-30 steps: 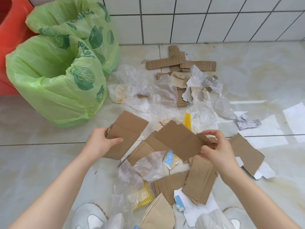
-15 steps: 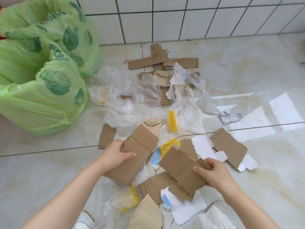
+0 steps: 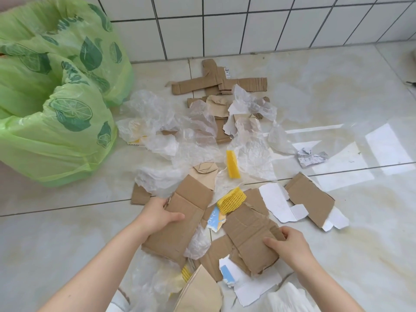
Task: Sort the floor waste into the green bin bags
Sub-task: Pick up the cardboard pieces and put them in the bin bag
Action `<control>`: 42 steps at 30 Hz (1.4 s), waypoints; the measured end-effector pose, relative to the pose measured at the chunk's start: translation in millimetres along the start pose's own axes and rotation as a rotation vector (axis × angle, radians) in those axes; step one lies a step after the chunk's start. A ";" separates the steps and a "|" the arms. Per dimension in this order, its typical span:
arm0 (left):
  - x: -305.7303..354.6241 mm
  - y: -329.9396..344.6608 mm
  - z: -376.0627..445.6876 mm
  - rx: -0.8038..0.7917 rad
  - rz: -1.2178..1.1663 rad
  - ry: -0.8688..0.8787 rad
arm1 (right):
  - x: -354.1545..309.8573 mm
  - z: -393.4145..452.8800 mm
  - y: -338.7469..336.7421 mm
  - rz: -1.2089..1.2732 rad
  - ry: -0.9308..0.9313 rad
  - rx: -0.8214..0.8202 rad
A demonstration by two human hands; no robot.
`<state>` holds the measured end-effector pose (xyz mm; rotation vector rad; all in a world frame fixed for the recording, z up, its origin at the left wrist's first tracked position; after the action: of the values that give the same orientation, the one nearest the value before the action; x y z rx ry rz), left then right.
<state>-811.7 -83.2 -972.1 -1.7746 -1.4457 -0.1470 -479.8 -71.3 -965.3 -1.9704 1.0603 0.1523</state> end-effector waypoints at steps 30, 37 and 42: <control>13.8 -69.8 -26.9 0.241 -0.378 0.039 | -88.7 -25.0 51.3 -0.107 -0.405 0.013; 8.3 -97.9 -27.5 0.347 -0.421 0.040 | -97.4 -25.6 52.8 -0.127 -0.392 0.040; 11.9 -115.1 -34.0 0.463 -0.518 0.113 | -125.4 -39.5 25.9 0.035 -0.459 0.051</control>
<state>-893.2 -95.9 -884.1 -0.9879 -1.6681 -0.1596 -588.5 -29.3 -899.0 -1.7551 0.7867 0.5622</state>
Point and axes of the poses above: each hand's wrist, its own z-axis towards the middle knuckle, its own y-axis out of the palm, x = y × z, the point moved 5 cm from there along z, towards the middle knuckle, and after that the axes turned 10 degrees about x, right-handed, at the moved point
